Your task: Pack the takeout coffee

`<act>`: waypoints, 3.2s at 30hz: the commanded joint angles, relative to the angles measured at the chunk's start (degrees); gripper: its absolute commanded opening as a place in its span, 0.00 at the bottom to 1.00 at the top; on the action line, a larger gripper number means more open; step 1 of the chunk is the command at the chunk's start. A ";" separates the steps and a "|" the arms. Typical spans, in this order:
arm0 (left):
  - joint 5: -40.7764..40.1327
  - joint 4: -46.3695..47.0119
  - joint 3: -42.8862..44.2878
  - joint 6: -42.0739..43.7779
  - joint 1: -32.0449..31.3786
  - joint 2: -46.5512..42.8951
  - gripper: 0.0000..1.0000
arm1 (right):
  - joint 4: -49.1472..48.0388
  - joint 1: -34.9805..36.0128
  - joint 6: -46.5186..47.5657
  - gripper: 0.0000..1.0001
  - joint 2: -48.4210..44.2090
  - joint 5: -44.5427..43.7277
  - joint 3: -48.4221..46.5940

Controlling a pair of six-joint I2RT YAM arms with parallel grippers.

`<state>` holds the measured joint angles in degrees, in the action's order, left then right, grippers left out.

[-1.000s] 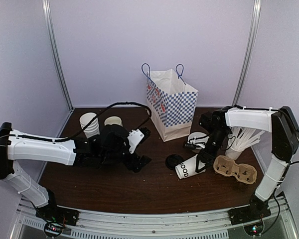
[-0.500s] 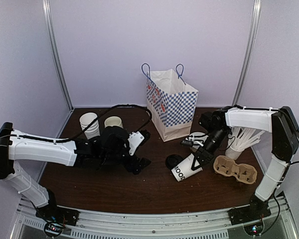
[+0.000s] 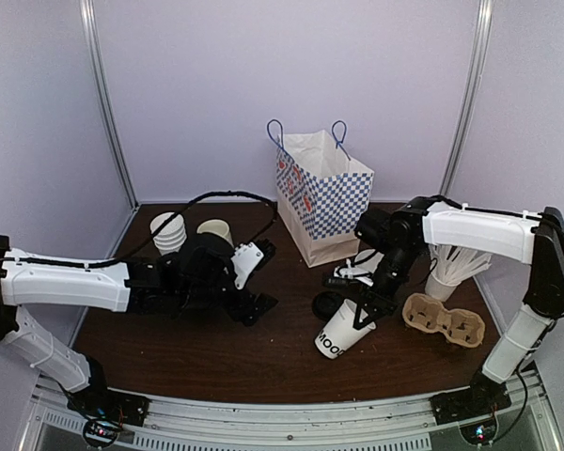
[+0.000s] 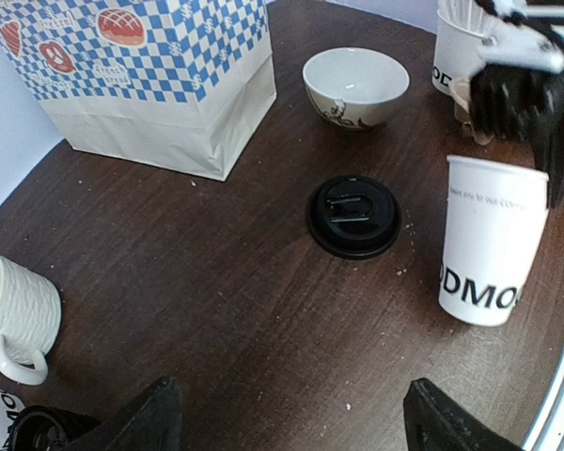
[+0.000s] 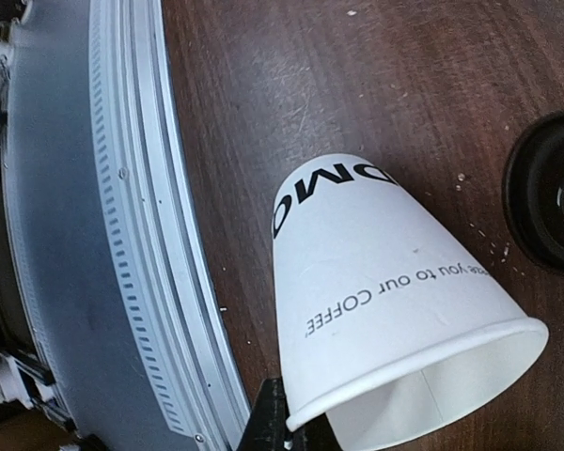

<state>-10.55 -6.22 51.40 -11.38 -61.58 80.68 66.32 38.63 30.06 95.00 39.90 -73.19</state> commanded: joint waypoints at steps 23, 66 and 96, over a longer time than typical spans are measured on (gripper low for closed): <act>-19.57 0.62 -5.52 4.93 0.02 -14.89 0.87 | 6.97 26.92 5.00 0.00 15.14 -41.42 -25.84; -15.97 0.26 -3.73 3.72 2.29 -10.67 0.91 | -4.14 0.74 5.75 0.79 11.56 -23.15 -19.72; -13.18 -1.30 -1.01 1.82 2.48 -6.40 0.92 | -12.02 4.41 1.42 0.94 25.86 -28.14 -18.43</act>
<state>-24.38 -8.29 49.08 -8.69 -59.55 74.37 55.24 43.31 32.51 119.42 14.06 -91.72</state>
